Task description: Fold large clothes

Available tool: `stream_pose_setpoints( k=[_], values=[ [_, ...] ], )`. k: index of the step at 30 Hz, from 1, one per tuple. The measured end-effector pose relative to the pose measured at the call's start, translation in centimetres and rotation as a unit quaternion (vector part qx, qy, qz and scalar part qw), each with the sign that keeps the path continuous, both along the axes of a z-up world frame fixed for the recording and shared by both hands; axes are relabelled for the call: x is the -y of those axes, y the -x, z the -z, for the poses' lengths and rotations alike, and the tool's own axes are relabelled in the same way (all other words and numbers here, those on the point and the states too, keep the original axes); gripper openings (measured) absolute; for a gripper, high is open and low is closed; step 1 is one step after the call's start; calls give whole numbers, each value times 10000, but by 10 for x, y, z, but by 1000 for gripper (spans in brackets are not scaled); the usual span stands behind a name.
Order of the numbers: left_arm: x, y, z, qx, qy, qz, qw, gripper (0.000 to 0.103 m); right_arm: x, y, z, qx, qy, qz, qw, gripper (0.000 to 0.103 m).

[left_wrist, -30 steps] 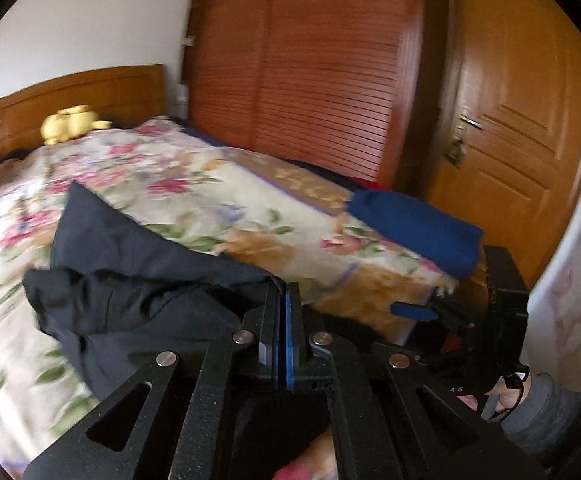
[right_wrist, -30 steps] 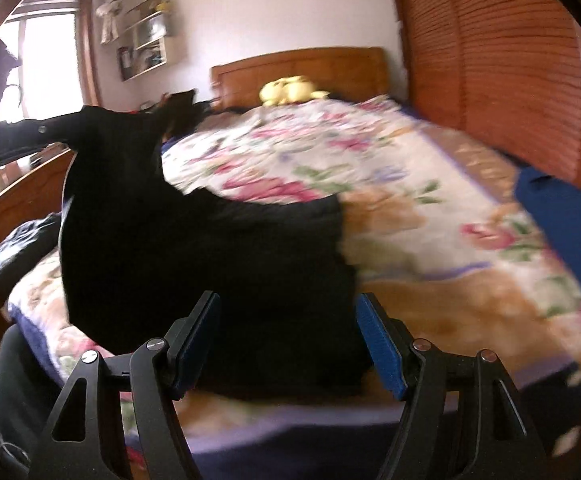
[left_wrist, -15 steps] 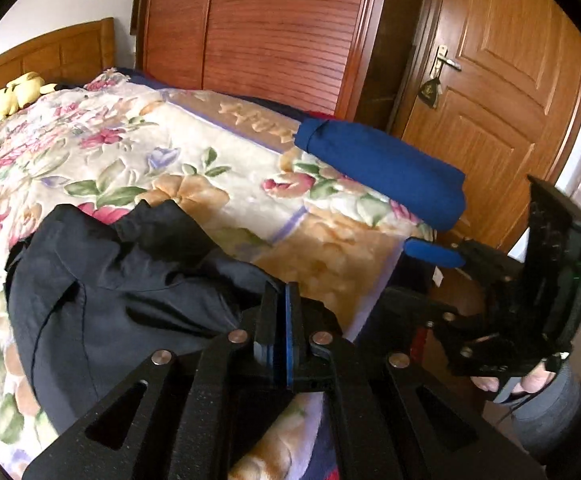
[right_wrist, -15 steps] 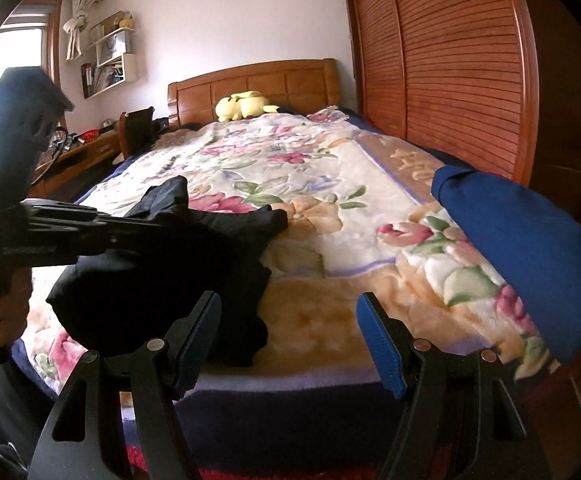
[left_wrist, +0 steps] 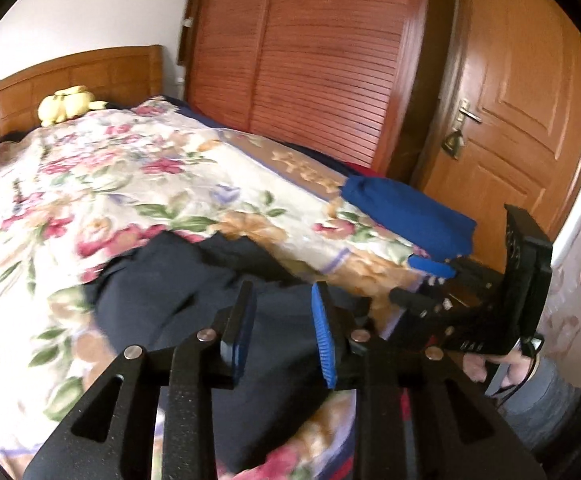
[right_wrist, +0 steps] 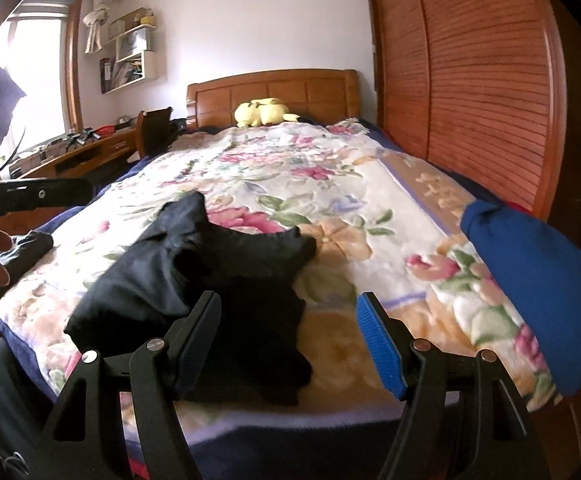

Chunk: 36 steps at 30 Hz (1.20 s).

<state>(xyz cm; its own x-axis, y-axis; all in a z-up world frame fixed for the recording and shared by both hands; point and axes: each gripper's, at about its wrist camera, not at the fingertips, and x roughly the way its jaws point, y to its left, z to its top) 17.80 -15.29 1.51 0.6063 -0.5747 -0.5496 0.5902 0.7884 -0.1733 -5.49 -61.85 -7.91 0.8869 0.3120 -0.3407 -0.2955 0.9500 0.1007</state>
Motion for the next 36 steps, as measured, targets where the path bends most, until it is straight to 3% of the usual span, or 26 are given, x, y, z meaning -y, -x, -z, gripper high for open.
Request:
stream_pose_setpoints(
  k=[11,20,27,36],
  values=[
    [-84,-2,48,-262,-283,-909,9951,31,-58,-34,-27,139,417,-607,9972,72],
    [-121,3,66,-285,-258,-1468,9884,31,-89,-81,-19,-366,645,-977,9925,72],
    [-137,-1,81,-435,-218,-1646,9852,31,-99,-108,-10,-811,828,-989,9883,72],
    [-137,1,89,-502,-306,-1606,9853,31,-101,-122,-5,-1158,696,-1105,9846,72]
  ],
)
